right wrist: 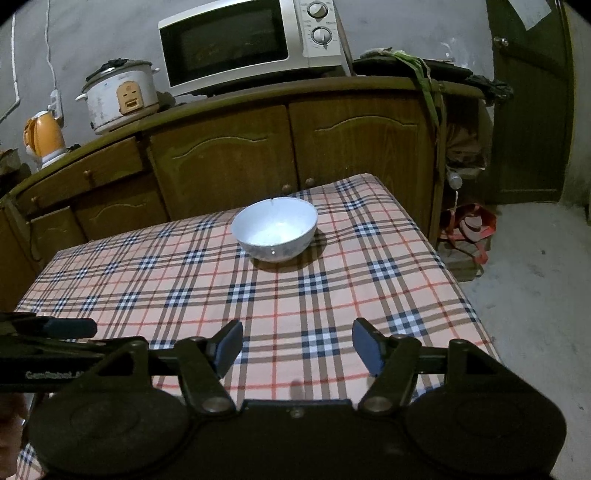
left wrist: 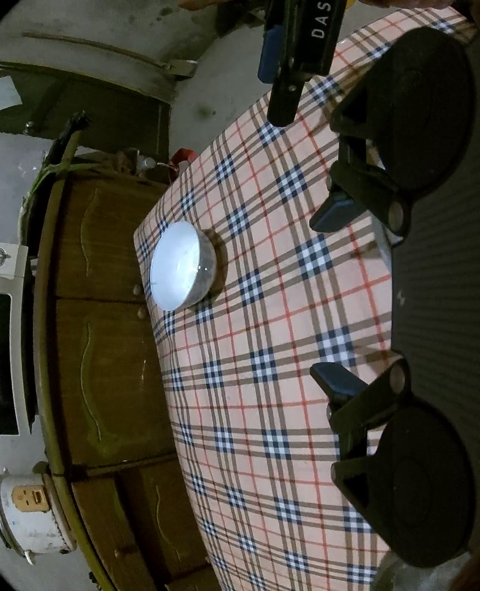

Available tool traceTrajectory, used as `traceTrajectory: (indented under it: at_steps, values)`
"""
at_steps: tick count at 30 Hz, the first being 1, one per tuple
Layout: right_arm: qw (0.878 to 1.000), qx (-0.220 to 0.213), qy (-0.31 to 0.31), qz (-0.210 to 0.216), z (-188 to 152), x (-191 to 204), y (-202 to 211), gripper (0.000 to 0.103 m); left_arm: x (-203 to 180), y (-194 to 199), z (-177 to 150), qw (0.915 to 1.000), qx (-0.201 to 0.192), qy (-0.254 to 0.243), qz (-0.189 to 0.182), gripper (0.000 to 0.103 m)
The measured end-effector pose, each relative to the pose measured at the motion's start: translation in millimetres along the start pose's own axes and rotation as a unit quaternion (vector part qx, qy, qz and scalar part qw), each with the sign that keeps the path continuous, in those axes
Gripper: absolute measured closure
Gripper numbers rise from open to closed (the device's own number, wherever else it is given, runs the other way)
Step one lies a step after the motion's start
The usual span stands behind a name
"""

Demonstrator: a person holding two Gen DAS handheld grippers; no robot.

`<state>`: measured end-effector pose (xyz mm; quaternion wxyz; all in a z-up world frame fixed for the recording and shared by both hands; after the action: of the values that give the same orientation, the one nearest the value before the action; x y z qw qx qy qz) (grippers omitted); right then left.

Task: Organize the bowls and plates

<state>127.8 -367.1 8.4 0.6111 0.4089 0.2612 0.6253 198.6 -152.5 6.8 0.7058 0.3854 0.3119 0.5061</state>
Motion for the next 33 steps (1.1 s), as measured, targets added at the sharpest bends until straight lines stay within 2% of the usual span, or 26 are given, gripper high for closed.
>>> traceTrajectory:
  at_steps: [8,18,24,29,33]
  values:
    - [1.0,-0.016,-0.019,0.003,28.8,-16.9,-18.5,0.024,-1.0,-23.0,37.5,1.0,-0.003,-0.006,-0.001,0.023]
    - [0.999,-0.021,-0.029,0.008,85.8,-30.0,-66.5,0.024,1.9,-67.8,99.3,0.9999,-0.01,0.005,0.006,0.023]
    - [0.998,-0.007,-0.063,0.013,117.5,-42.5,-109.6,0.024,11.3,-103.5,130.6,0.9993,0.006,0.034,-0.012,0.023]
    - [0.997,0.011,-0.067,0.02,132.0,-40.9,-145.8,0.024,14.0,-130.5,147.5,0.9993,0.017,0.031,0.007,0.025]
    - [0.997,0.024,-0.071,0.012,138.1,-40.2,-172.6,0.024,22.5,-149.3,156.7,0.9986,0.027,0.043,0.014,0.033]
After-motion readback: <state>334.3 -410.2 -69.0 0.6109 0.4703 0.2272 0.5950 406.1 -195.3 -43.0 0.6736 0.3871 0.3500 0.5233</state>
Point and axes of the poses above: each gripper's, at about its wrist camera, not at the fingertips, and y roughly against the way its jaws point, x to its left, z to its top, the point moved 3 cm from there along -y, roughly the way its jaws point, and after that the axes turned 14 degrees about x, right-handed, at the moved point
